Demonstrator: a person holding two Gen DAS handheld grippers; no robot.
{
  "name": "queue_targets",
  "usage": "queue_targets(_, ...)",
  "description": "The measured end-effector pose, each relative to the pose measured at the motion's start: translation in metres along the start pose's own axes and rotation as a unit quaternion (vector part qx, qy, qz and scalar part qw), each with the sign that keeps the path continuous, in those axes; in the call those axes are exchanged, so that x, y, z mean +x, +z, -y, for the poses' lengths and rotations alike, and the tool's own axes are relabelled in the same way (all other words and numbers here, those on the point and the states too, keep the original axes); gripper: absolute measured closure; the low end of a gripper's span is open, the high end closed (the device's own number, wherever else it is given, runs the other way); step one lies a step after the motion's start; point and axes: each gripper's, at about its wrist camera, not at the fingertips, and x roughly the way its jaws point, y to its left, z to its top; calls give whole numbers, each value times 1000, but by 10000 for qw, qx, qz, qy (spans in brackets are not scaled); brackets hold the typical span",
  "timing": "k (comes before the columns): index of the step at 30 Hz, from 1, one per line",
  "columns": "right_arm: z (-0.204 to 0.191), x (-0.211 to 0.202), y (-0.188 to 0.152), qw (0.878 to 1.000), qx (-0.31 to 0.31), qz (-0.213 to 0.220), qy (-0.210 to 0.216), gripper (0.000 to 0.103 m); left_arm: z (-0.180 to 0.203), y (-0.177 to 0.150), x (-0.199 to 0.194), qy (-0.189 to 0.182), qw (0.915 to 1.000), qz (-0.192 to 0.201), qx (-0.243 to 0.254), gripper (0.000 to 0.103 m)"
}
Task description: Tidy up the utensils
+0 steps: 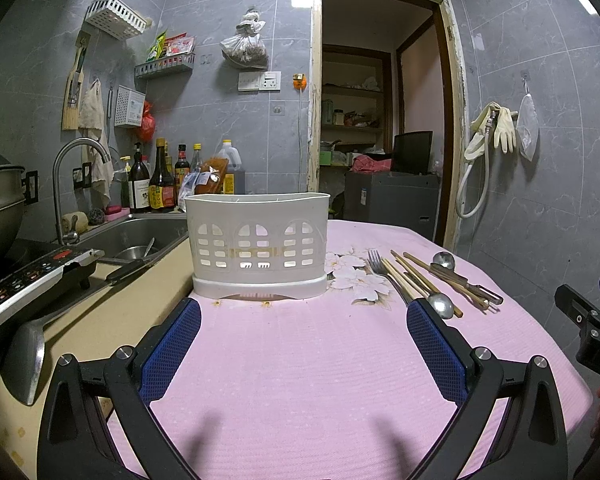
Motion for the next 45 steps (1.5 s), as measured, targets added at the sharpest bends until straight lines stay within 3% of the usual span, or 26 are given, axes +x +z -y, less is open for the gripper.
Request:
queue_targets(26,-2,2,-4,10000,22,12,-12,0,-1,0,0,6,10000,9,-37,2)
queue_targets(36,3,14,19,9991,-261,343,-13,0,12,28,16,115,9993,332,96,2)
queue_targets(45,24,56,55,9988,-330,294,189,0,30,63,72,-348,9991,-166,176,2)
